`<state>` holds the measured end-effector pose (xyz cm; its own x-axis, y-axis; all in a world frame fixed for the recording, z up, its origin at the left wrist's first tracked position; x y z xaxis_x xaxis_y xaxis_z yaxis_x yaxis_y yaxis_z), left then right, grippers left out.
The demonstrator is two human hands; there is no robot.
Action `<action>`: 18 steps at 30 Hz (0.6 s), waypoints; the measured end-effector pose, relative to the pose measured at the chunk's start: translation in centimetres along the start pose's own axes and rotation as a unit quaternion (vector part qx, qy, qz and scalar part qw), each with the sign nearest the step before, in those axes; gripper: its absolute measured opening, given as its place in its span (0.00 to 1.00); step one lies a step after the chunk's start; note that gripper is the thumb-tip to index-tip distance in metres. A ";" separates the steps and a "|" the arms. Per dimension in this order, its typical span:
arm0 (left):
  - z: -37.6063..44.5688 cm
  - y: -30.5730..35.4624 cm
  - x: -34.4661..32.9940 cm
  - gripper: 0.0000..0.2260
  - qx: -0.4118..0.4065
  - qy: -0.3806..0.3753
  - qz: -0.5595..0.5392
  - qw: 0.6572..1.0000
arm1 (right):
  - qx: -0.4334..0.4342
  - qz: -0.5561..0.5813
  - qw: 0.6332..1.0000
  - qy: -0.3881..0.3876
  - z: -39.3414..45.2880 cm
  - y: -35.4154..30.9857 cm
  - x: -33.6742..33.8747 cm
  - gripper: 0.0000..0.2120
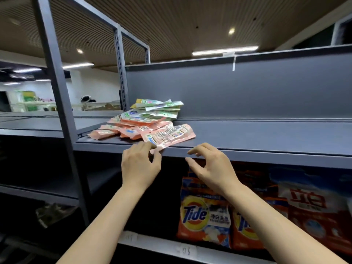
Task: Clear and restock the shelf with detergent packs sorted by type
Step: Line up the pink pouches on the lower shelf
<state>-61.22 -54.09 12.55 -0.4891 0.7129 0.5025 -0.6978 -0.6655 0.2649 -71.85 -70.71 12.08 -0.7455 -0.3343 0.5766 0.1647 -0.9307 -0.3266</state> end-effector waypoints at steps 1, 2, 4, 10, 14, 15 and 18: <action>0.8 -1.0 0.0 0.17 0.007 0.002 -0.005 1.000 | -0.003 0.000 1.000 0.000 0.7 -0.2 -0.6 0.08; 1.6 -1.9 0.1 0.15 0.011 0.004 -0.013 1.000 | -0.005 -0.003 1.000 0.004 1.5 -0.4 -1.1 0.08; 3.5 -3.7 0.1 0.12 0.003 0.014 -0.021 1.000 | -0.006 -0.011 1.000 0.013 3.2 -0.7 -2.0 0.09; 10.9 -8.8 -1.1 0.15 0.009 -0.049 0.016 0.999 | 0.012 -0.135 0.984 -0.112 7.4 -1.6 -6.4 0.30; 14.5 -10.9 -3.3 0.20 -0.030 -0.139 0.043 0.989 | -0.008 -0.199 0.967 -0.160 8.6 -2.1 -9.6 0.30; 15.1 -11.4 -3.9 0.22 -0.038 -0.160 0.046 0.985 | -0.012 -0.218 0.962 -0.164 8.7 -2.1 -10.0 0.29; 16.7 -12.8 -5.9 0.24 -0.056 -0.221 0.060 0.972 | -0.030 -0.227 0.964 -0.138 8.5 -2.0 -10.2 0.29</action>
<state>-40.71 -53.46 19.93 -0.3146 0.4511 0.8352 -0.7141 -0.6922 0.1048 -59.05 -66.65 13.21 -0.5313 0.0700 0.8443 -0.1808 -0.9830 -0.0323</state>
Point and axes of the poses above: each hand's wrist, its own z-axis towards the middle knuckle, its own x-axis out of the back of the hand, y = z × x, the point moved 4 cm from there along z, towards the middle knuckle, and after that the axes turned 1 degree about -x, right-handed, at the moved point
